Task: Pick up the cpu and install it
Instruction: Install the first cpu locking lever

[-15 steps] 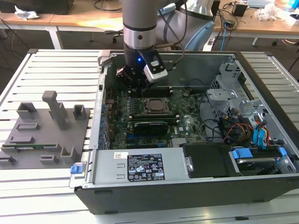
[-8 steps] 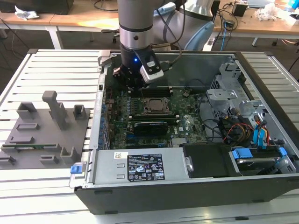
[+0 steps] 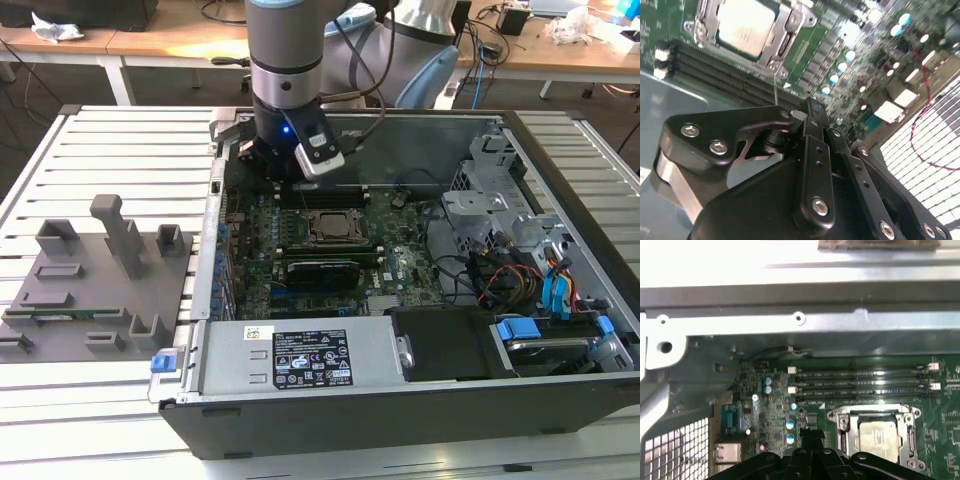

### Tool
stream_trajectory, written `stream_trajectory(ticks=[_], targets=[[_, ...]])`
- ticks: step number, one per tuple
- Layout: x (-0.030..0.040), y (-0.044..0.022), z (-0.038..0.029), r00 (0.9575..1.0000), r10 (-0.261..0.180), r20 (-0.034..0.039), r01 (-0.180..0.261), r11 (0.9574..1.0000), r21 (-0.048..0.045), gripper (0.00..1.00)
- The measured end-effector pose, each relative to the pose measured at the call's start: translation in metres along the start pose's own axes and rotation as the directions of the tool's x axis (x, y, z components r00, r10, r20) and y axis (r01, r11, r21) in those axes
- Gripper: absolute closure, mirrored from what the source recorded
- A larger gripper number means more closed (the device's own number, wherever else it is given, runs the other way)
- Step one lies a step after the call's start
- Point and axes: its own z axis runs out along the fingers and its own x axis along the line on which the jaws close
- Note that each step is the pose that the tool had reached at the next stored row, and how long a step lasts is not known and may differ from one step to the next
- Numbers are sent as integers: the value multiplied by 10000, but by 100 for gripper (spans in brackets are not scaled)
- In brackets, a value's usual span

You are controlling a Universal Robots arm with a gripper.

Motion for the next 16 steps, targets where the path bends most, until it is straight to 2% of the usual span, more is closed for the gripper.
stream_trajectory(ticks=[1, 2, 4, 5, 10, 12, 16], targets=[[2, 0, 0, 10000, 0, -9, 0, 9997, -257, 89], [2, 0, -1, 10000, 1, -12, -1, 9992, -399, 89], [2, 0, 0, 10000, 1, -16, -2, 9986, -536, 89], [3, 0, 0, 10000, 2, -17, -3, 9983, -575, 89], [-24, 0, 0, 10000, 2, -18, -3, 9983, -587, 89], [-119, 3, 1, 10000, 1, -18, -2, 9983, -589, 89], [-255, 7, 2, 10000, 7, -17, -8, 9983, -589, 89]])
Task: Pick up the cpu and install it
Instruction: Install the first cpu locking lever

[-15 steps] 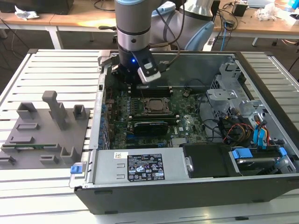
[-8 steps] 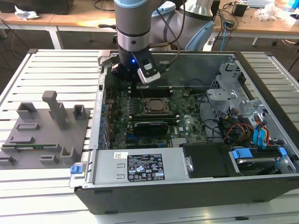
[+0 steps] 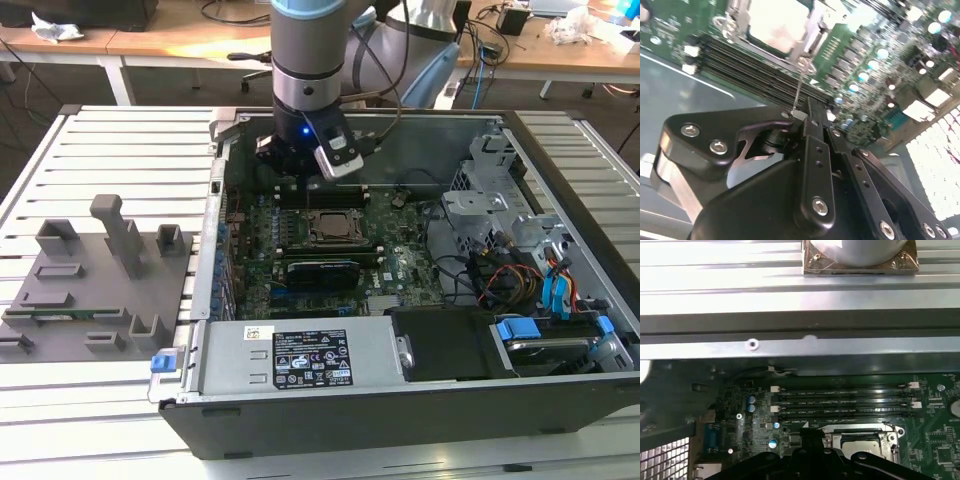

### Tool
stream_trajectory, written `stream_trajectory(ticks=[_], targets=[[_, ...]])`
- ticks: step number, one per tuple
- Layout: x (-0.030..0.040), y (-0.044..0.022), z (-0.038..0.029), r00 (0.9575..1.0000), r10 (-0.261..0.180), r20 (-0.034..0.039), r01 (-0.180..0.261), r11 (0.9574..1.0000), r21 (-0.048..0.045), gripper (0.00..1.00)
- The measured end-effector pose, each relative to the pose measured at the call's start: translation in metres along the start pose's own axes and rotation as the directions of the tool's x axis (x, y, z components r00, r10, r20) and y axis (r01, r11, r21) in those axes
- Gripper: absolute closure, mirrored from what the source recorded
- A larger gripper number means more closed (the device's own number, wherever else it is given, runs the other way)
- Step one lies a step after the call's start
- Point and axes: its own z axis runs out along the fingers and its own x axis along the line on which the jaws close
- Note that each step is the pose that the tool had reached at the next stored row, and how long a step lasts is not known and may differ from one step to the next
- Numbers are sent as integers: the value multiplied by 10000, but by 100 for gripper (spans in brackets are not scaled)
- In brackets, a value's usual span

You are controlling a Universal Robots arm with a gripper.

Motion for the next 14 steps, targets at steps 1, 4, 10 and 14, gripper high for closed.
stream_trajectory(ticks=[1, 4, 10, 14], targets=[[-50, 1, 0, 10000, 0, 0, 0, 10000, 0, 89], [-162, 4, 1, 10000, 3, 1, -3, 10000, 0, 89], [-217, 5, 12, 10000, 5, 2, -5, 10000, -3, 89], [-246, -11, 90, 10000, 5, 3, -5, 10000, 0, 89]])
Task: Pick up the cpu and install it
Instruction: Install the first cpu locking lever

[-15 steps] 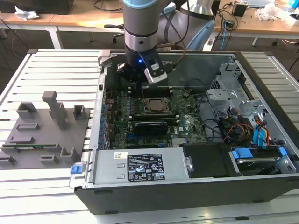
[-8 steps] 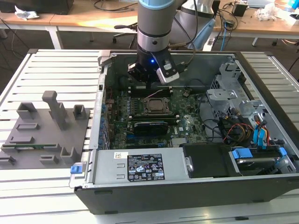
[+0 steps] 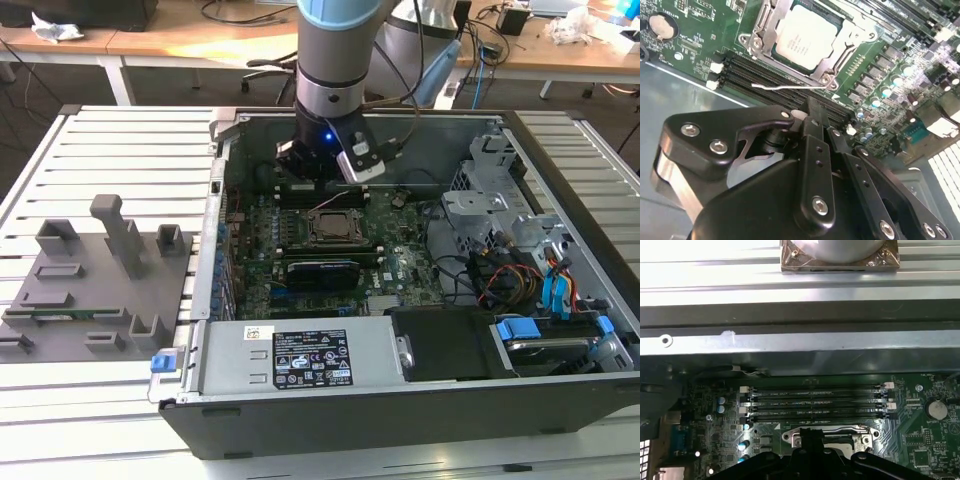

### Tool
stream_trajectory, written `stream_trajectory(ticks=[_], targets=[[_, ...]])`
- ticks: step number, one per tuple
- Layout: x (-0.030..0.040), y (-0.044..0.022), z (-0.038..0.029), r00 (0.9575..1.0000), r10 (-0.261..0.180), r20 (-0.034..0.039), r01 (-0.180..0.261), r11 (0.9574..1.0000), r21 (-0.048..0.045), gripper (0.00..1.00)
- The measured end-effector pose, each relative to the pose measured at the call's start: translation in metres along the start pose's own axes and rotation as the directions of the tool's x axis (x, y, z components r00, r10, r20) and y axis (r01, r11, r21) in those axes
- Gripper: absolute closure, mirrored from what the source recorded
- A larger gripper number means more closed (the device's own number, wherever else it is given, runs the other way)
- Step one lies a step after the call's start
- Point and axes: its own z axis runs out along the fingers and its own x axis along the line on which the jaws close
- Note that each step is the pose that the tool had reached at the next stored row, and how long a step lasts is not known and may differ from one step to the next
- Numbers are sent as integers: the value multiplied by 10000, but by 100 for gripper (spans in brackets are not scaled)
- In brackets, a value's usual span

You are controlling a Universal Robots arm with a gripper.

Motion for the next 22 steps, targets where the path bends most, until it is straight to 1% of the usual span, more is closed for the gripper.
stream_trajectory(ticks=[2, 4, 6, 7, 8, 9, 11, 13, 19, 22], targets=[[-56, -7, 43, 10000, 0, 0, 0, 10000, 1, 89], [-73, -11, 70, 10000, -1, 5, 1, 10000, 0, 89], [-73, -14, 82, 10000, -16, 81, 16, 10000, 0, 89], [-74, -14, 85, 9999, -32, 151, 32, 10000, -5, 89], [-74, -14, 86, 9998, -45, 198, 45, 10000, -8, 89], [-74, -15, 90, 9994, -80, 328, 80, 10000, -19, 89], [-74, -16, 96, 9990, -114, 430, 116, 9999, -28, 89], [-74, -16, 107, 9988, -131, 474, 132, 9999, -27, 89], [-73, 12, 146, 9986, -138, 519, 142, 9999, -60, 89], [-72, 23, 166, 9978, -159, 647, 168, 9998, -122, 89]])
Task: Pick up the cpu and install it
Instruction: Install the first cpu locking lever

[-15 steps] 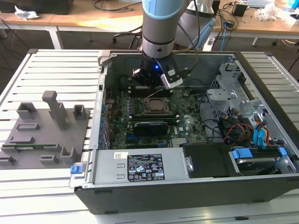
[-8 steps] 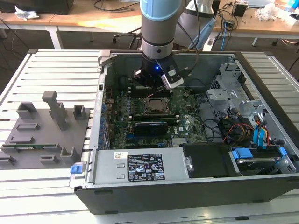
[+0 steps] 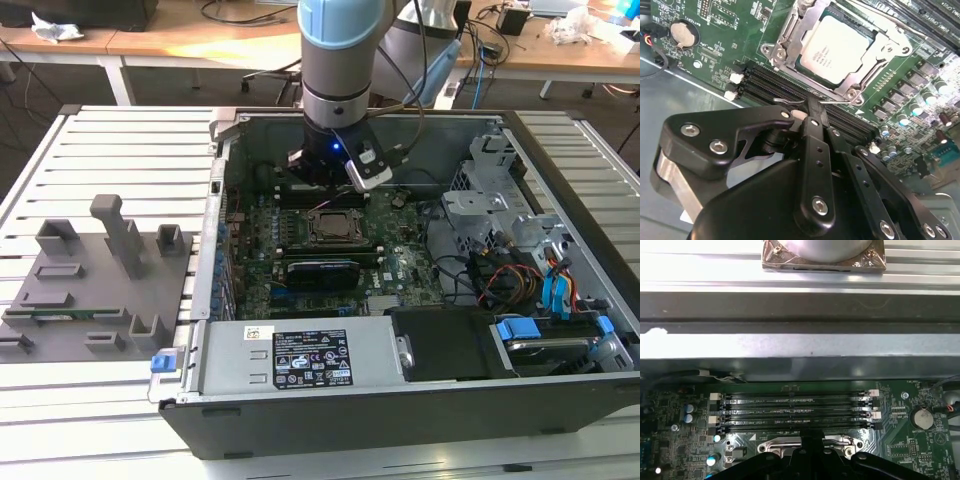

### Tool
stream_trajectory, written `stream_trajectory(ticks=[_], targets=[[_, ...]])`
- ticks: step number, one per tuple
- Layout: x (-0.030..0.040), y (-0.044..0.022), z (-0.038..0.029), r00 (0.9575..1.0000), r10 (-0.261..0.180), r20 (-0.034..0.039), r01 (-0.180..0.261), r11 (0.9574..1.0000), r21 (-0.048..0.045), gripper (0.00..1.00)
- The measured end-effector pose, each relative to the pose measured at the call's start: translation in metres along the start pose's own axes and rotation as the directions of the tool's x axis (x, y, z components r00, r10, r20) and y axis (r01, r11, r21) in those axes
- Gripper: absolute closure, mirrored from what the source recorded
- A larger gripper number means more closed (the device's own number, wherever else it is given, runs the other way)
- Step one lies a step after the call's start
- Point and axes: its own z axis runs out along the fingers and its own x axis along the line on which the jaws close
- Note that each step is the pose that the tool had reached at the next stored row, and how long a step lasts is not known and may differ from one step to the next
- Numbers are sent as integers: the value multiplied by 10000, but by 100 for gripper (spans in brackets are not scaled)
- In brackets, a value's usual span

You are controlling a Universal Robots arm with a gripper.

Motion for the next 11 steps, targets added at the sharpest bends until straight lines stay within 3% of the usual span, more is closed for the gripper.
stream_trajectory(ticks=[2, 4, 11], targets=[[0, -1, 7, 9997, -54, 256, 54, 10000, -6, 89], [1, -2, 13, 9992, -82, 395, 83, 10000, -11, 89], [35, 17, 18, 9991, 1, 414, -1, 10000, -5, 89]])
